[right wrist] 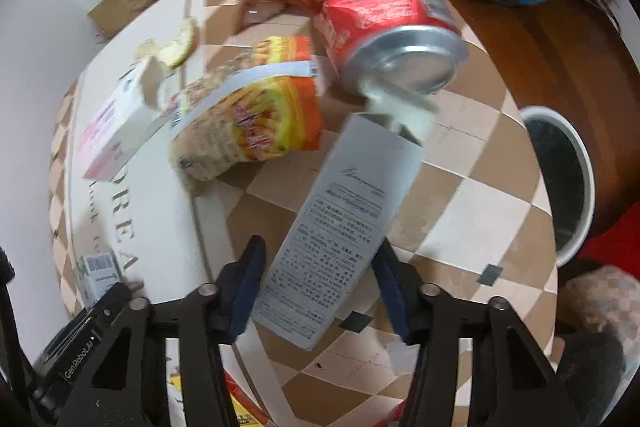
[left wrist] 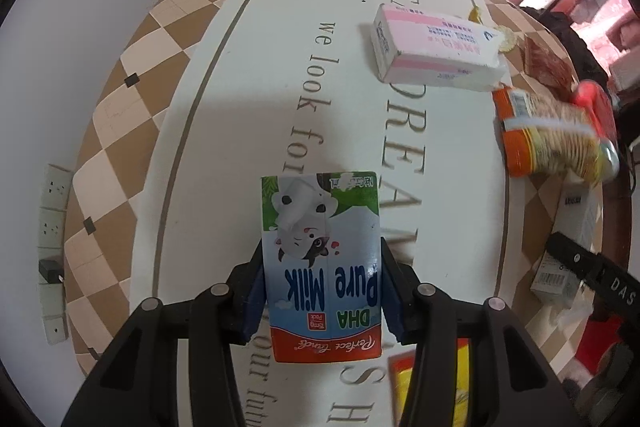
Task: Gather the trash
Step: 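Carry both cartons over the white bin and open both grippers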
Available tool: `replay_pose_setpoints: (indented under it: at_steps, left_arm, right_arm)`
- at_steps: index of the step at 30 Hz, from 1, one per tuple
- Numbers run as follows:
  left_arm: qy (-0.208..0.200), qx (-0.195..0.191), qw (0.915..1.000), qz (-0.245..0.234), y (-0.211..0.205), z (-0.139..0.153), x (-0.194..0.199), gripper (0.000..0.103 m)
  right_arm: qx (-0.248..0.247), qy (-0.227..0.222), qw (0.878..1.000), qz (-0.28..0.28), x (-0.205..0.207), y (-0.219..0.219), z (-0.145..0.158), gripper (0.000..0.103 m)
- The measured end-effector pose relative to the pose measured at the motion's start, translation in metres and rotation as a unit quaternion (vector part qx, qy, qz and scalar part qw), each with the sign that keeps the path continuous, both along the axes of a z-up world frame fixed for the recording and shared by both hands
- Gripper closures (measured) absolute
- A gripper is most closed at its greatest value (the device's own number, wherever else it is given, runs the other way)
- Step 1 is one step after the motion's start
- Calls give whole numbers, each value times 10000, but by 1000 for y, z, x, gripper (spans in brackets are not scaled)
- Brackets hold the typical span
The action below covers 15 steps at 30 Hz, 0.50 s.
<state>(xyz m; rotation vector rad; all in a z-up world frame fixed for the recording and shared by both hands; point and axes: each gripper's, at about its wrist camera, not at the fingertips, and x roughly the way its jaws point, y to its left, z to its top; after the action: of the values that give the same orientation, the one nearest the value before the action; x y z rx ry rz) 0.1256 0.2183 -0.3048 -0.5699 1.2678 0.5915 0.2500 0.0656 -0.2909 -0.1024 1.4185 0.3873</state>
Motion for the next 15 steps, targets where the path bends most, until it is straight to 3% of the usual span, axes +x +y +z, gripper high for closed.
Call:
replay_pose_setpoints:
  at_steps: [8,15]
  left_arm:
    - [-134,409,9991,-52,-11,18,-46,58]
    - [-466,792,9957,-108,-29,75,-67,58]
  right_arm:
    - [391,-154,9982,428,-33,-8,13,65]
    - [1085,-392,9919,534,-50,-33,48,66]
